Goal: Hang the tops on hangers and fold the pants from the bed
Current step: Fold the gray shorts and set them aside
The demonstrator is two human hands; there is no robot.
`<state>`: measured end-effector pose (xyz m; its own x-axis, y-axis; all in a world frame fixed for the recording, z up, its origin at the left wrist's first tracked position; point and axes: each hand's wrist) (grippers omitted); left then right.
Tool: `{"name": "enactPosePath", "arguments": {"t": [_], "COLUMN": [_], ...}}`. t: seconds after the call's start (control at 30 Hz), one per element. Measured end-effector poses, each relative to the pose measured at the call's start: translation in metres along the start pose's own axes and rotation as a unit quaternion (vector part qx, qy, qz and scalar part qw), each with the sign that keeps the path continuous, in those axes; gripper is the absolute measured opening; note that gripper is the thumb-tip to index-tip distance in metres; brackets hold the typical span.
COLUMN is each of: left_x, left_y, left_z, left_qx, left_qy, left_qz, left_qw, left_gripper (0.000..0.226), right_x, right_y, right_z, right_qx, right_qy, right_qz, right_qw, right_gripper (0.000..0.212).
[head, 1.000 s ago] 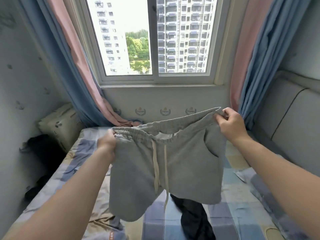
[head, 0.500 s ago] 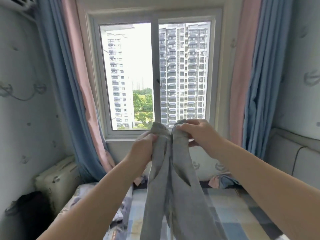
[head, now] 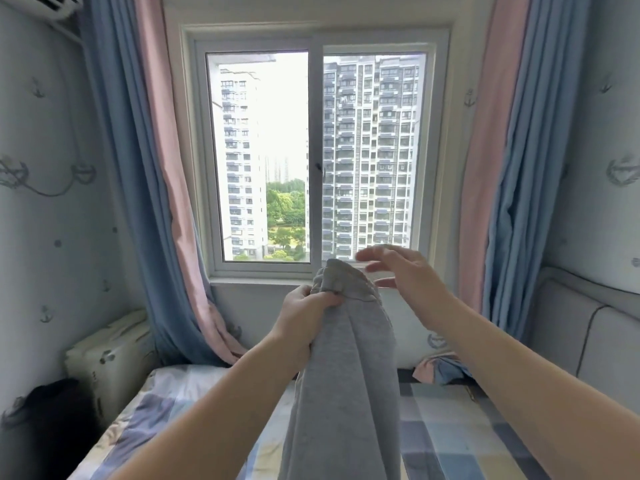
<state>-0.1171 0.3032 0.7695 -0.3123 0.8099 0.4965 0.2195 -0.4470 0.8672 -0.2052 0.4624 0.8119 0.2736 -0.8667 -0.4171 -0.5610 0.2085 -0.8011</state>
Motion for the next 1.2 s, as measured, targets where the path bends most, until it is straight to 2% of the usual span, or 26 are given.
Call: {"name": "enactPosePath", "arguments": {"t": [0.07,0.1,0.17,0.2,0.27,0.3,0.37,0.43,0.5,0.57,0.63,0.77,0.9,1.13,1.2], "left_x": [-0.005,-0.007,-0.012,-0.015,-0.02,-0.022,-0.028,-0.038,-0.05,-0.063,-0.076,-0.103,-0.126,-0.167,-0.187], "left_y": [-0.003,-0.004,-0.004,-0.003,-0.002,-0.001,0.0,-0.001,-0.004,-0.008,-0.017,-0.034,-0.041,-0.054,-0.068], "left_z": [-0.001,0.0,0.0,0.001,0.002,0.003,0.002,-0.001,-0.005,-0.01,-0.017,-0.028,-0.046,-0.058,-0.053], "left_qx": [-0.017,-0.024,-0.036,-0.042,-0.054,-0.056,-0.054,-0.053,-0.052,-0.052,-0.056,-0.053,-0.045,-0.03,-0.038], "left_qy": [0.001,-0.004,-0.02,-0.03,-0.048,-0.051,-0.048,-0.033,-0.015,-0.004,0.019,0.078,0.102,0.091,0.074], "left_qz": [0.022,0.034,0.059,0.072,0.096,0.097,0.089,0.083,0.067,0.045,0.023,-0.059,-0.129,-0.172,-0.17], "left_qw": [1.0,0.999,0.997,0.996,0.993,0.992,0.993,0.995,0.996,0.998,0.998,0.994,0.985,0.98,0.982], "left_gripper": [0.024,0.022,0.019,0.019,0.02,0.021,0.023,0.025,0.025,0.019,0.016,0.025,0.032,0.028,0.026], "right_x": [-0.001,0.002,0.006,0.009,0.016,0.019,0.026,0.032,0.037,0.045,0.053,0.076,0.098,0.128,0.139], "right_y": [0.029,0.045,0.08,0.096,0.116,0.12,0.126,0.124,0.124,0.125,0.127,0.135,0.141,0.157,0.168], "right_z": [0.003,0.008,0.018,0.025,0.04,0.046,0.051,0.051,0.045,0.037,0.03,0.022,0.011,0.013,0.027], "right_qx": [0.031,0.073,0.187,0.228,0.258,0.271,0.268,0.236,0.196,0.164,0.155,0.145,0.166,0.186,0.188], "right_qy": [0.075,0.07,-0.029,-0.112,-0.237,-0.263,-0.274,-0.271,-0.25,-0.194,-0.139,-0.104,-0.068,-0.034,-0.037], "right_qz": [0.042,0.03,-0.098,-0.192,-0.303,-0.318,-0.325,-0.316,-0.298,-0.281,-0.252,-0.147,-0.1,-0.057,-0.036], "right_qw": [0.996,0.994,0.977,0.948,0.886,0.87,0.865,0.878,0.9,0.925,0.945,0.973,0.979,0.98,0.981], "right_gripper": [0.024,0.04,0.079,0.091,0.101,0.103,0.104,0.092,0.065,0.043,0.031,0.025,0.02,0.017,0.023]}}
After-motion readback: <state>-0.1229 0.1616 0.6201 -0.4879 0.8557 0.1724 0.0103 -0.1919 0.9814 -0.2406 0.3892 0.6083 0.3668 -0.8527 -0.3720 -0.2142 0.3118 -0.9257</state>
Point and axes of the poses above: each hand's wrist, its own z-axis away from the middle knuckle, its own x-axis out of the palm, y = z × x, and after that the axes turned 15 degrees about z, right-handed
